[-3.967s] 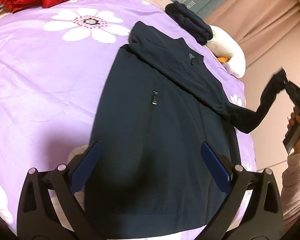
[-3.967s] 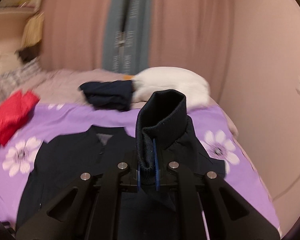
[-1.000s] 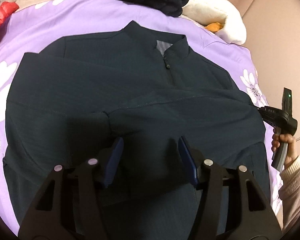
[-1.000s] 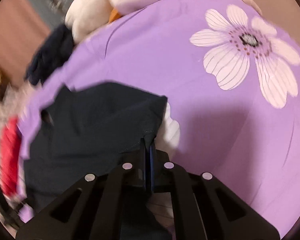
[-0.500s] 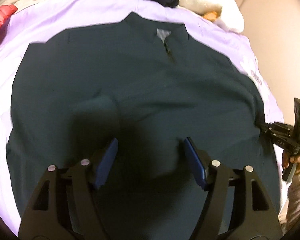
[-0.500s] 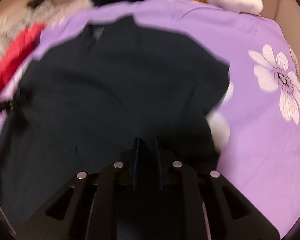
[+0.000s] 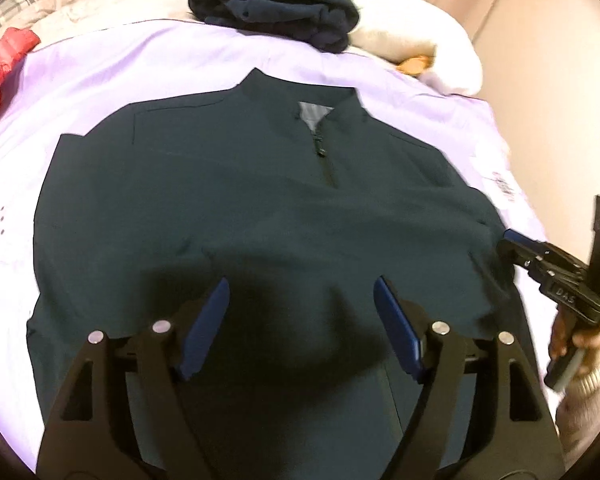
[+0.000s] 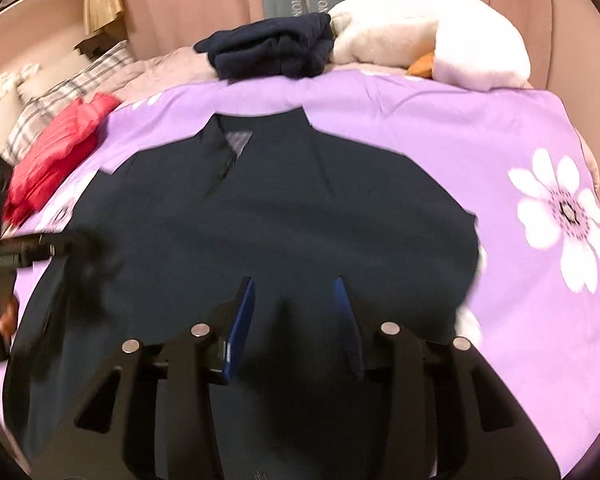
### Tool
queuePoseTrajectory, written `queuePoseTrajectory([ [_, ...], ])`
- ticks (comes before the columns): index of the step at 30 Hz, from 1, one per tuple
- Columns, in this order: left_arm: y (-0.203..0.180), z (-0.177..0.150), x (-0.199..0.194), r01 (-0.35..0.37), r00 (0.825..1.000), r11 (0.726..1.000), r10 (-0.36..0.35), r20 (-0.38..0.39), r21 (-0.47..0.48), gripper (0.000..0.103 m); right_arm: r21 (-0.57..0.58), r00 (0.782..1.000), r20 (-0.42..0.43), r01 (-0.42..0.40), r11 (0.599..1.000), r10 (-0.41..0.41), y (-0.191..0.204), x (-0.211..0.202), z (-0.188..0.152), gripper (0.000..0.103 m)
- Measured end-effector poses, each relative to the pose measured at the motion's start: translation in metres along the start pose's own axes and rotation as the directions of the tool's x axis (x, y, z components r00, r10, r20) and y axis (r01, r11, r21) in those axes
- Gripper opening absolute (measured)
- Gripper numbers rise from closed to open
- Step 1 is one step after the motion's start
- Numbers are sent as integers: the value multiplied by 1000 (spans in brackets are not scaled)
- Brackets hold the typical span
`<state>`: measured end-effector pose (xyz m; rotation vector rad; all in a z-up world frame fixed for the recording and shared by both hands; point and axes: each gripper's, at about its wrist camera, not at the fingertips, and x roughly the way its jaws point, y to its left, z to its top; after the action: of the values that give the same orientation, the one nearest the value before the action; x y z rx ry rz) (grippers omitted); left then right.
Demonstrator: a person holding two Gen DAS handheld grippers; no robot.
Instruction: Fold large clothes
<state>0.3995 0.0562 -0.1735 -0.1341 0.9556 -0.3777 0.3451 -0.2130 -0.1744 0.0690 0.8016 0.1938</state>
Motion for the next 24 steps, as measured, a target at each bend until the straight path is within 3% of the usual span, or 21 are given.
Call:
queuePoseTrajectory([
  [4, -4, -7, 32, -111, 992, 993, 113, -62, 39, 76, 18, 999, -45, 30, 999, -29, 6, 37, 6, 42],
  [6, -2, -15, 40, -137, 986, 987, 144, -89, 79, 77, -38, 991, -116, 58, 998, -62, 16, 54, -4, 43],
  [7, -3, -18, 40, -140, 986, 984, 150, -78, 112, 77, -102, 990, -105, 80, 992, -91, 22, 57, -10, 44],
  [10, 3, -19, 34, -128, 987, 986, 138, -85, 107, 77, -137, 988, -101, 106, 985, -120, 28, 43, -16, 46],
  [13, 8, -20, 16, -112, 992, 992, 115, -49, 65, 80, -145, 997, -40, 59, 988, -65, 33, 10, -24, 45],
  [16, 10, -30, 17, -165, 983, 982, 171, -65, 91, 84, -210, 990, -88, 93, 973, -114, 39, 18, -40, 46],
  [20, 17, -49, 7, -195, 977, 979, 200, -71, 65, 85, -147, 992, -83, 79, 986, -92, 30, 7, -55, 46],
  [24, 23, -74, -17, -179, 981, 984, 179, -68, 10, 86, -95, 993, -85, 70, 993, -78, 23, -27, -73, 47],
])
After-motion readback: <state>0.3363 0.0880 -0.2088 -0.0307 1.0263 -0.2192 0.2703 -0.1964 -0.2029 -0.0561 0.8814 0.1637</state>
